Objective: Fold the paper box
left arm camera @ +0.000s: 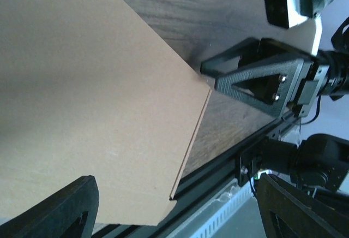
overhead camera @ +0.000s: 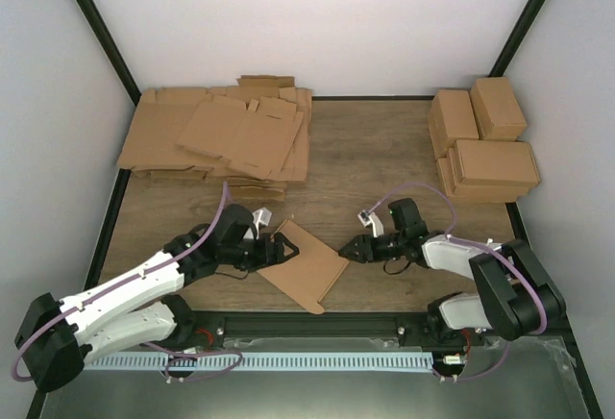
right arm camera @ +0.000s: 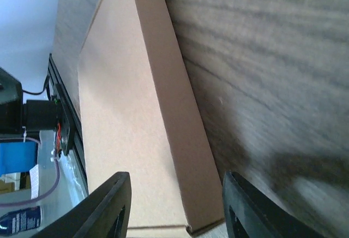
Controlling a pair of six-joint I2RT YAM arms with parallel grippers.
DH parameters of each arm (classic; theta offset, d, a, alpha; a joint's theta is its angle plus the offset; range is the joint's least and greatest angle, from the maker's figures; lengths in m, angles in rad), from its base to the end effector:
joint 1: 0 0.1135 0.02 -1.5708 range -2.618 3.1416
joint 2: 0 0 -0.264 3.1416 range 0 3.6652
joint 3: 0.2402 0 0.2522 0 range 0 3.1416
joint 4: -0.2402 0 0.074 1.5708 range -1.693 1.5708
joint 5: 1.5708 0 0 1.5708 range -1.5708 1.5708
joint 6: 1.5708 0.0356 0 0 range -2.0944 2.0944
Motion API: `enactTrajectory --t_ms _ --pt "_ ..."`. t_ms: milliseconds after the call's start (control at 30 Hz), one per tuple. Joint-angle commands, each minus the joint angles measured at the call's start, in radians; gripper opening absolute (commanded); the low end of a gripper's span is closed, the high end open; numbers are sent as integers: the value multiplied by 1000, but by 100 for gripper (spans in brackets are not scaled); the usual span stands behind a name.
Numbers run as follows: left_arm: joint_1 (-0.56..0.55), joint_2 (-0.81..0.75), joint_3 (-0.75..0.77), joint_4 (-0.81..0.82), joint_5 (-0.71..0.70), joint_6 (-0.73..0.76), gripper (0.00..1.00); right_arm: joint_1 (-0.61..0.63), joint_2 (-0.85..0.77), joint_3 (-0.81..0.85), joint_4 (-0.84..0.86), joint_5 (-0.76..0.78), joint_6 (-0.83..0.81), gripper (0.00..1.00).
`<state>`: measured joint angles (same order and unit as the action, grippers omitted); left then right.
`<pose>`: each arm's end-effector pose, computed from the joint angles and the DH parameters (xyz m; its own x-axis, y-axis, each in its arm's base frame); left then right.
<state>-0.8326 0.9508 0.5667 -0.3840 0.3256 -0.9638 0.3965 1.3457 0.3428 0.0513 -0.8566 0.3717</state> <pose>0.1219 -0.1509 0.2174 -0.9695 -0.0908 -0.2277 0.1040 0.6887 -0.7175 0.1740 0.1020 0.1174 -0.9387 -0.1351 -0.3173 -0.3398 0.5194 0.7841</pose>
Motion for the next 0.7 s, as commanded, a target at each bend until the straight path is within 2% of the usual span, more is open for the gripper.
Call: enactTrajectory --t_ms 0,167,367,667 --pt "-8 -38 1 -23 78 -16 82 8 -10 93 -24 45 -15 50" --pt "-12 -97 -68 -7 106 -64 82 9 125 199 -33 7 -50 48" --pt "-14 -167 -141 -3 126 -120 81 9 245 249 -49 -87 -114 46" --pt "-19 -223 -239 39 171 -176 81 18 282 214 -10 -148 -113 46"
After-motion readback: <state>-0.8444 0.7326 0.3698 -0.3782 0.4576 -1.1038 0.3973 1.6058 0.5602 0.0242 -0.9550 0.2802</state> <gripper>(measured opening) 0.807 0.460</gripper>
